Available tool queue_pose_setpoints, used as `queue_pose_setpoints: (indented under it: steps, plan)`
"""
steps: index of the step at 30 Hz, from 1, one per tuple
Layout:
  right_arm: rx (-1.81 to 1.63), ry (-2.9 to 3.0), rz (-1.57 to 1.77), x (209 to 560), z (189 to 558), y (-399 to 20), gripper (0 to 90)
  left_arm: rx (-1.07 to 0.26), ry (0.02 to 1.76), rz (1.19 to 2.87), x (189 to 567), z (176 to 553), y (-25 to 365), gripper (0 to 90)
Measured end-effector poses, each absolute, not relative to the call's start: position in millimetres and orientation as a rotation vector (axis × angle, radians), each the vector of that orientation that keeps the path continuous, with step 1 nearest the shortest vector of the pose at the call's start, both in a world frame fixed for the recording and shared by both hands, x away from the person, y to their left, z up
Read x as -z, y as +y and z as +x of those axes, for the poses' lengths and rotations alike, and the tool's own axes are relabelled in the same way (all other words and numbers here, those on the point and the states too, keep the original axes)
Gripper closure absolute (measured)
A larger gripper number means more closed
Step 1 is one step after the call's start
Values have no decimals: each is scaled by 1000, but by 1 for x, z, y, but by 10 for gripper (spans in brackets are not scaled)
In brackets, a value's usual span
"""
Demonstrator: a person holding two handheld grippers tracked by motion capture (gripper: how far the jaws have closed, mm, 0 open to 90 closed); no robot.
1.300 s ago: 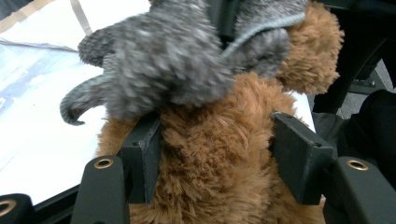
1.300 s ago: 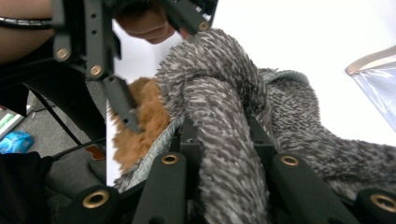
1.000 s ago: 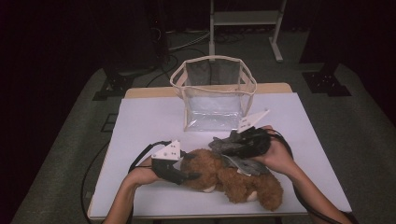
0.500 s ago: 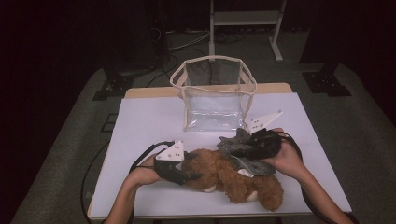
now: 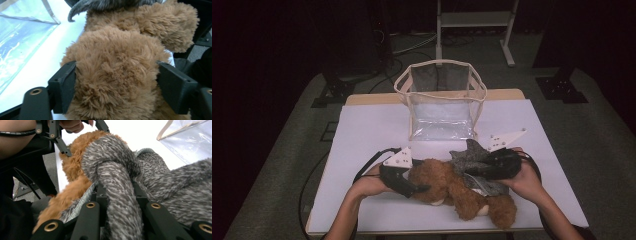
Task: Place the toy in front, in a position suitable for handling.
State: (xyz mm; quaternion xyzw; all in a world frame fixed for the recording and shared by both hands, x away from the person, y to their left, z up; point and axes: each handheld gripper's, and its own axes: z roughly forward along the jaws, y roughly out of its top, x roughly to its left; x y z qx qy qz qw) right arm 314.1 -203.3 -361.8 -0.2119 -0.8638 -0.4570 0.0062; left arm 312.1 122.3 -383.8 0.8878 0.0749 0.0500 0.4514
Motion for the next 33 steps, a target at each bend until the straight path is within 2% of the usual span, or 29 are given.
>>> queue_pose_setpoints:
  steps: [7, 14, 22, 26, 33]
  plan:
    - [1468, -2720, -728, 354, 308, -227, 736, -126, 147, 2205, 385, 311, 123, 264]
    - [1456, -2710, -731, 358, 317, -214, 737, -131, 148, 2216, 385, 311, 127, 260]
    - [1504, -2622, -731, 375, 304, -221, 741, -100, 184, 2199, 380, 314, 125, 104]
    - [1532, -2606, -720, 379, 292, -227, 742, -28, 209, 2168, 382, 320, 119, 84]
    - [1522, -2622, -703, 379, 291, -228, 742, 77, 268, 2198, 398, 331, 96, 8]
